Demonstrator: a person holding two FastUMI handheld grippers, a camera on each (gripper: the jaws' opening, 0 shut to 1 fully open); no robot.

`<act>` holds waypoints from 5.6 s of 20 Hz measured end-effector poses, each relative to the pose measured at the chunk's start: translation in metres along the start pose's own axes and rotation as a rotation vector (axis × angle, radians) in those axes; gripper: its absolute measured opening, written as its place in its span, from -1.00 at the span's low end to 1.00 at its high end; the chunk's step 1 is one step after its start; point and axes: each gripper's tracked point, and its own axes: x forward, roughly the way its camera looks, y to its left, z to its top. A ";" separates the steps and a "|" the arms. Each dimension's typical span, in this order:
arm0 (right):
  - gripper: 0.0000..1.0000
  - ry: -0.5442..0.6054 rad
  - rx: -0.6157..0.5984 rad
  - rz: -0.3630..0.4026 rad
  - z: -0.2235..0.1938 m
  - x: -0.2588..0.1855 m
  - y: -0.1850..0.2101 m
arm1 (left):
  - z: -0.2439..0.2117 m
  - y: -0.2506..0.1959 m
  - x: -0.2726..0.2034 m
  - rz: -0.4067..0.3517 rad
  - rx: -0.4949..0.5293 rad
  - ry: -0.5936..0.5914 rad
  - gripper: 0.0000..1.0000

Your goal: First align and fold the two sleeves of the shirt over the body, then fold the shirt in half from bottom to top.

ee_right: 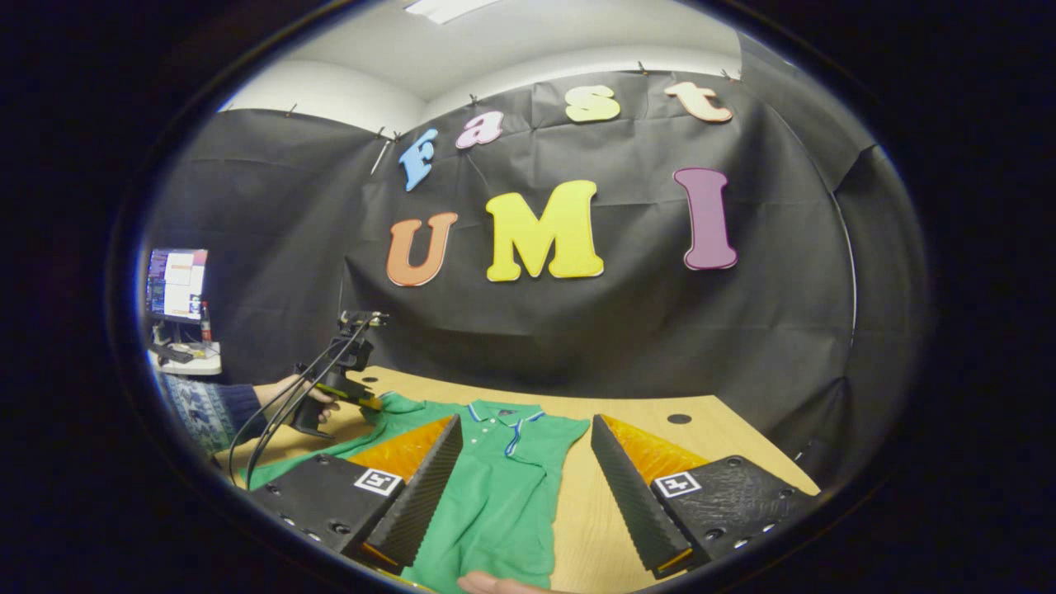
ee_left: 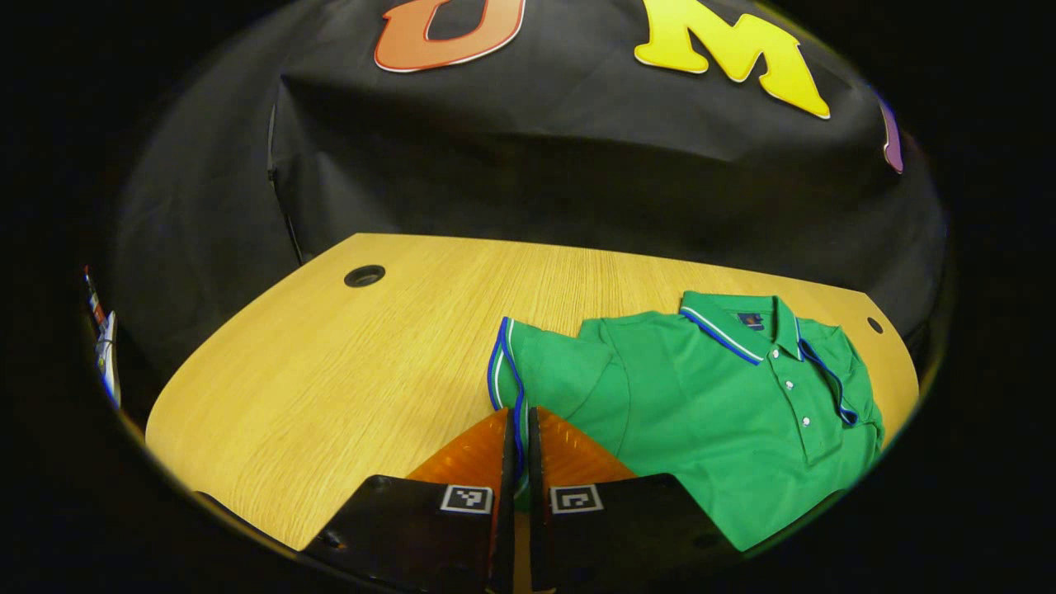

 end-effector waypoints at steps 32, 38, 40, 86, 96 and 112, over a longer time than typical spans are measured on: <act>0.90 -0.025 -0.060 -0.104 -0.003 -0.059 -0.013 | 0.017 -0.094 -0.218 -0.175 0.032 -0.267 1.00; 0.89 0.002 -0.014 -0.097 -0.022 -0.089 0.001 | -0.034 -0.046 -0.292 -0.113 0.027 -0.360 1.00; 0.89 0.008 0.016 -0.090 -0.033 -0.098 0.005 | -0.055 -0.033 -0.309 -0.085 0.020 -0.371 1.00; -0.99 0.502 0.167 -0.147 -0.190 -0.088 0.029 | -0.199 -0.038 -0.296 -0.100 0.001 -0.193 -0.84; -0.99 0.396 0.152 -0.100 -0.122 -0.085 0.033 | -0.124 -0.035 -0.313 -0.096 0.039 -0.322 -0.86; -0.99 0.077 0.050 -0.072 0.012 0.125 0.015 | 0.070 -0.041 -0.198 -0.048 0.070 -0.511 -0.86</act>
